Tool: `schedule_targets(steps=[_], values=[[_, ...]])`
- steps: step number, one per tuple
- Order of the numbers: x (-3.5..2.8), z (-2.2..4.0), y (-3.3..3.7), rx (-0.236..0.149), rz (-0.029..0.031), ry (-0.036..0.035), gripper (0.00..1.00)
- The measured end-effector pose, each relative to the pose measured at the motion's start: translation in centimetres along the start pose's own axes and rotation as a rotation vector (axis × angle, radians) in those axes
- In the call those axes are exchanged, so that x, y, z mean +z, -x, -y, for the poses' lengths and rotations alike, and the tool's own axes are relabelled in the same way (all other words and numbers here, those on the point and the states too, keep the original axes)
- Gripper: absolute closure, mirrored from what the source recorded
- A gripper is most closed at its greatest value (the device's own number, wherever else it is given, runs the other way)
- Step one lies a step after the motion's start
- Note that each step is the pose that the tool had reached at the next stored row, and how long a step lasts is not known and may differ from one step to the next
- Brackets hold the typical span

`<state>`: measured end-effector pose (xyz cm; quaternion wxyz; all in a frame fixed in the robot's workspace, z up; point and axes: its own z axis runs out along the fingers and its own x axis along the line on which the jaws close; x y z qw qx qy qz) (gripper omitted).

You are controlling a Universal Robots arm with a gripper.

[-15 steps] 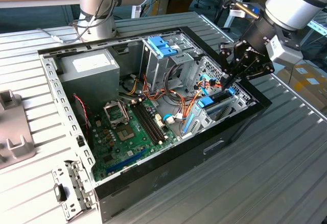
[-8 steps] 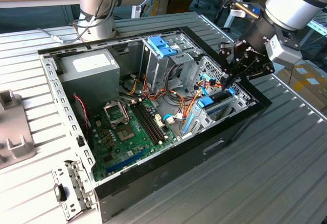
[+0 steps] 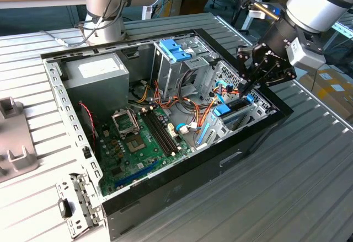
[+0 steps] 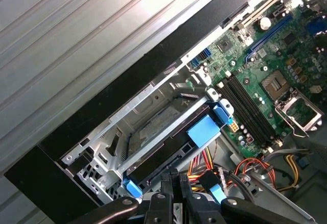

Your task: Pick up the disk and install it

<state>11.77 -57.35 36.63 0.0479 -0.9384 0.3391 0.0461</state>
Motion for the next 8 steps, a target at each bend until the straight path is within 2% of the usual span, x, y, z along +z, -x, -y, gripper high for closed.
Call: schedule_targets(steps=[8], values=[[0.01,0.0,0.0,0.015,-0.0009,-0.0018,0.83]])
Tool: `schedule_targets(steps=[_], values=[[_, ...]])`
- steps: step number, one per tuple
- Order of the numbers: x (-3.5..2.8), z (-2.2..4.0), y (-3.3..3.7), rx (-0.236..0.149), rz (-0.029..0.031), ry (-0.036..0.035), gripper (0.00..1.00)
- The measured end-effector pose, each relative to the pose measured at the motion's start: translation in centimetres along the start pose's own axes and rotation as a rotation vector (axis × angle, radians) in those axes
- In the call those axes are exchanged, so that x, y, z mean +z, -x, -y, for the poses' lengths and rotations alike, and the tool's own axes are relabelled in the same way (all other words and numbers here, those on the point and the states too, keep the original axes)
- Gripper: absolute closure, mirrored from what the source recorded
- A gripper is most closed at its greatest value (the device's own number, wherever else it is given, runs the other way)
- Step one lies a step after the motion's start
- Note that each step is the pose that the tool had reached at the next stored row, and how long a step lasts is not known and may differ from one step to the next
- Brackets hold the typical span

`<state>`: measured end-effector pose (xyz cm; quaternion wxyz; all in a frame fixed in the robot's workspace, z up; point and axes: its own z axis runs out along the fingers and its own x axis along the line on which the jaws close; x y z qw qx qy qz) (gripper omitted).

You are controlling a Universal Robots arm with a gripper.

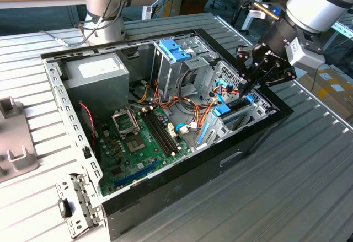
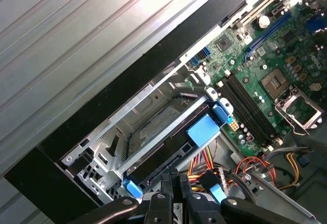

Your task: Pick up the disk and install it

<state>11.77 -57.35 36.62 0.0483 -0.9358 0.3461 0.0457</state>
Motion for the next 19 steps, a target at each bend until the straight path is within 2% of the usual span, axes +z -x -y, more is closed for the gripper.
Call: schedule_targets(steps=[8,19], values=[[0.01,0.0,0.0,0.03,-0.0018,-0.0036,0.83],[0.02,0.0,0.0,0.052,-0.0031,-0.0062,0.83]])
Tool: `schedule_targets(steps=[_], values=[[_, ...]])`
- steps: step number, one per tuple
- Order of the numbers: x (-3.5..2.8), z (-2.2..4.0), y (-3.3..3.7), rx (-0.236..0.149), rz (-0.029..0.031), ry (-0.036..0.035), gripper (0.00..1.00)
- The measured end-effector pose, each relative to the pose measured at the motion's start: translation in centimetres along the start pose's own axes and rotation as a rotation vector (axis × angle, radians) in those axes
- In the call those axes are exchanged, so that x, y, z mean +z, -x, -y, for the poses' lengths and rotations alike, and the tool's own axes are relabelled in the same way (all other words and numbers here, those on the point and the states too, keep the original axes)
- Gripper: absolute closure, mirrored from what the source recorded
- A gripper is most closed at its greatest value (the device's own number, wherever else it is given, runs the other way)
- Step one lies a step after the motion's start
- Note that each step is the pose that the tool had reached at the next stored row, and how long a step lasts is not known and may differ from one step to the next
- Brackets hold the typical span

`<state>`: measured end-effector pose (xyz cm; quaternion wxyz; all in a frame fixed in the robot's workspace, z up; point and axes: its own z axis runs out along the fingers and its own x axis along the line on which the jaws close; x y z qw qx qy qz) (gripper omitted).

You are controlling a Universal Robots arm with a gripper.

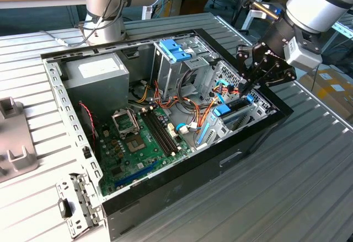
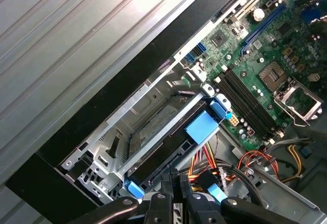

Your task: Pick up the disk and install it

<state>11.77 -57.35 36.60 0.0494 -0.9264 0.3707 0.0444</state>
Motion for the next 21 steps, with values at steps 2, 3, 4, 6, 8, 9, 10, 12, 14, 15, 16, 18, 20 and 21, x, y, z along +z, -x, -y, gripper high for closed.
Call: schedule_targets(steps=[2,3,4,6,8,9,10,12,14,15,16,18,20,21], values=[[0.0,0.0,0.0,0.004,-0.0002,-0.0004,0.83],[0.01,0.0,0.0,0.006,-0.0003,-0.0008,0.83],[0.01,0.0,0.0,0.008,-0.0004,-0.001,0.83],[0.01,0.0,0.0,0.01,-0.0006,-0.0013,0.83],[0.01,0.0,0.0,0.013,-0.0007,-0.0016,0.83],[0.01,0.0,0.0,0.015,-0.0008,-0.0018,0.83],[0.01,0.0,0.0,0.016,-0.0009,-0.0019,0.83],[0.02,0.0,0.0,0.018,-0.0011,-0.0022,0.83],[0.02,0.0,0.0,0.021,-0.0012,-0.0025,0.83],[0.02,0.0,0.0,0.022,-0.0013,-0.0026,0.83],[0.02,0.0,0.0,0.023,-0.0014,-0.0028,0.83],[0.02,0.0,0.0,0.026,-0.0015,-0.0031,0.83],[0.03,0.0,0.0,0.03,-0.0018,-0.0036,0.83],[0.04,0.0,0.0,0.034,-0.002,-0.0042,0.83]])
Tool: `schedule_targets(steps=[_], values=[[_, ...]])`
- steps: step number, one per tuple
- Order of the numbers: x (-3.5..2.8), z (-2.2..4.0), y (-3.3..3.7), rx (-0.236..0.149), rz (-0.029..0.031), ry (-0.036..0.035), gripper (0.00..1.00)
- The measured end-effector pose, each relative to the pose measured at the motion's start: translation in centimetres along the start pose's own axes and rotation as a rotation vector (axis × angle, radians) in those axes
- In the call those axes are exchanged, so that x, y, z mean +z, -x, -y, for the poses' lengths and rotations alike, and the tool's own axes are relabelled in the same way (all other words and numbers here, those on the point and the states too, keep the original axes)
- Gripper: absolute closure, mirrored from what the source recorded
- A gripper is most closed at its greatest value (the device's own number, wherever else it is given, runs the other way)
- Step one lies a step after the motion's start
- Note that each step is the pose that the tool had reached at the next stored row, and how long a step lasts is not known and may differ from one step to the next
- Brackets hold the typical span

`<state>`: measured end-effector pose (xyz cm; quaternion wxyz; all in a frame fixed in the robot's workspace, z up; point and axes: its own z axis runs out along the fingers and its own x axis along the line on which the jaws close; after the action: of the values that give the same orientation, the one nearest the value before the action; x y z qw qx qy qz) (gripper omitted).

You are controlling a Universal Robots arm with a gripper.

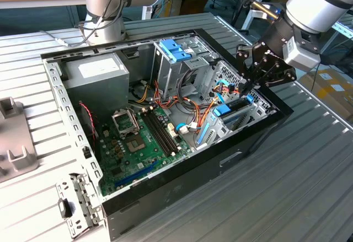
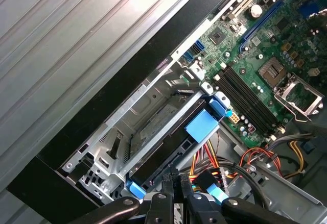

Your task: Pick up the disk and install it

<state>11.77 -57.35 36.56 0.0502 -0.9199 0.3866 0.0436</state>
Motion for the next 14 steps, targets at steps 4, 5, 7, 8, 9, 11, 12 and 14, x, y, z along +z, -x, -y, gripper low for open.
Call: schedule_targets(steps=[4,5,7,8,9,11,12,14], values=[[0.01,0.0,0.0,0.013,-0.0008,-0.0014,0.83],[0.01,0.0,0.0,0.015,-0.0009,-0.0017,0.83],[0.02,0.0,0.0,0.019,-0.0011,-0.0022,0.83],[0.03,0.0,0.0,0.022,-0.0013,-0.0025,0.83],[0.03,0.0,0.0,0.026,-0.0016,-0.003,0.83],[0.05,0.0,-0.01,0.035,-0.0021,-0.0042,0.83],[0.05,0.0,-0.01,0.039,-0.0023,-0.0046,0.83],[0.06,0.0,-0.01,0.045,-0.0027,-0.0053,0.83]])
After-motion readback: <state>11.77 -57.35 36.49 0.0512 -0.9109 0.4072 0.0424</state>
